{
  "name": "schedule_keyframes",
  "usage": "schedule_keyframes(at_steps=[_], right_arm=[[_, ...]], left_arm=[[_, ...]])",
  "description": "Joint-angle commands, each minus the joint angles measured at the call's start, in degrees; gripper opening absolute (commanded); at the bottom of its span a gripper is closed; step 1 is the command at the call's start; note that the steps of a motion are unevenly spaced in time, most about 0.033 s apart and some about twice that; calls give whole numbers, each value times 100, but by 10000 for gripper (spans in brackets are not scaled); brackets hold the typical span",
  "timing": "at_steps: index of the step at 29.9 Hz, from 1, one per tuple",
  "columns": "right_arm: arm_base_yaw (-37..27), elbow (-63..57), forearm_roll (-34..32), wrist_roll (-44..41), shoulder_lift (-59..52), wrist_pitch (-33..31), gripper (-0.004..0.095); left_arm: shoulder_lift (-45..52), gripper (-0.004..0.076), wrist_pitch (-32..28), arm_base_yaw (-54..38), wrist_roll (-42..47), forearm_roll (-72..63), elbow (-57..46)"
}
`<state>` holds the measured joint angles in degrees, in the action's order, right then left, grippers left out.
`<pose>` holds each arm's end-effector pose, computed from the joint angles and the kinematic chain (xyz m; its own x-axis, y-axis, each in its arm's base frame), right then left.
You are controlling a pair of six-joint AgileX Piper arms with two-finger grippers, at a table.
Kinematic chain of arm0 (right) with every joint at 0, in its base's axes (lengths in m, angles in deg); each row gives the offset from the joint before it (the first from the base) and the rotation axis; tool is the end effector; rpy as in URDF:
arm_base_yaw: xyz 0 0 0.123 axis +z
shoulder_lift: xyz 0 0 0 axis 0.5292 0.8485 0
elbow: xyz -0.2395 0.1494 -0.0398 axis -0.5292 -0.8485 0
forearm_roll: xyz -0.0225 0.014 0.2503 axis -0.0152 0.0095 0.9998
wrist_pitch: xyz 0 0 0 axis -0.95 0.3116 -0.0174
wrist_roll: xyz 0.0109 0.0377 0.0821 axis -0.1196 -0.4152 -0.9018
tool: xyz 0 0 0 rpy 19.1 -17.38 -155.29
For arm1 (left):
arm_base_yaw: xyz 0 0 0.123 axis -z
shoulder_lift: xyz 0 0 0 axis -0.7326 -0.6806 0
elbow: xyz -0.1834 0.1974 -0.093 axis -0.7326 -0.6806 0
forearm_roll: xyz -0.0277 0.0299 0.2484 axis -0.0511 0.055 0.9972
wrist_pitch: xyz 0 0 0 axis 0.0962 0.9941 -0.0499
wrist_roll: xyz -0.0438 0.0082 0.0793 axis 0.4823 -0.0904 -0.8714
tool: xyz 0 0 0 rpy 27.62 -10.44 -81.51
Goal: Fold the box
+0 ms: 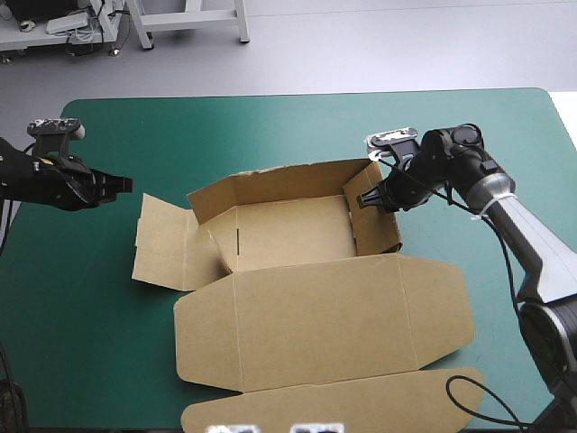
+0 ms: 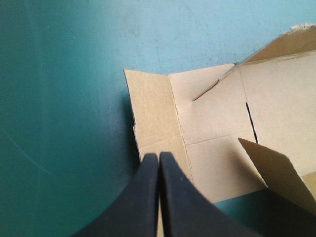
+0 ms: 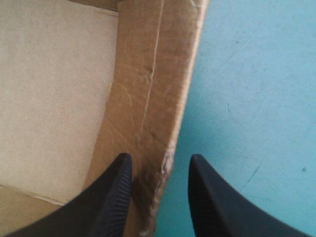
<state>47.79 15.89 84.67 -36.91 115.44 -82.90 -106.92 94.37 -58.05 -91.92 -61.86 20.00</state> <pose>0.3562 0.1128 0.2972 -0.8628 -0.2896 -0.4145 -0.3576 0.9290 0.0953 0.2792 0.0243 0.3875 -0.8381 0.0059 -0.5455 0.1272 0.9745 -0.1848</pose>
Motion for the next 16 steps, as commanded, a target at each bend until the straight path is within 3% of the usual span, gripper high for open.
schedule_keyframes(at_steps=[1, 9, 11, 14, 16], right_arm=[[-12, 116, 65, 134, -17, 253, 351], [-12, 116, 298, 301, 540, 176, 321], [-12, 116, 486, 356, 621, 168, 219], [-12, 143, 654, 379, 623, 210, -16], [-12, 236, 677, 368, 623, 136, -14]], left_arm=[[165, -9, -158, -5, -2, -191, 155], [165, -9, -146, -5, -2, -191, 155], [165, -9, -146, -5, -2, -191, 155], [156, -9, -70, -5, -2, -181, 155], [152, -9, -72, -5, -2, -120, 155]])
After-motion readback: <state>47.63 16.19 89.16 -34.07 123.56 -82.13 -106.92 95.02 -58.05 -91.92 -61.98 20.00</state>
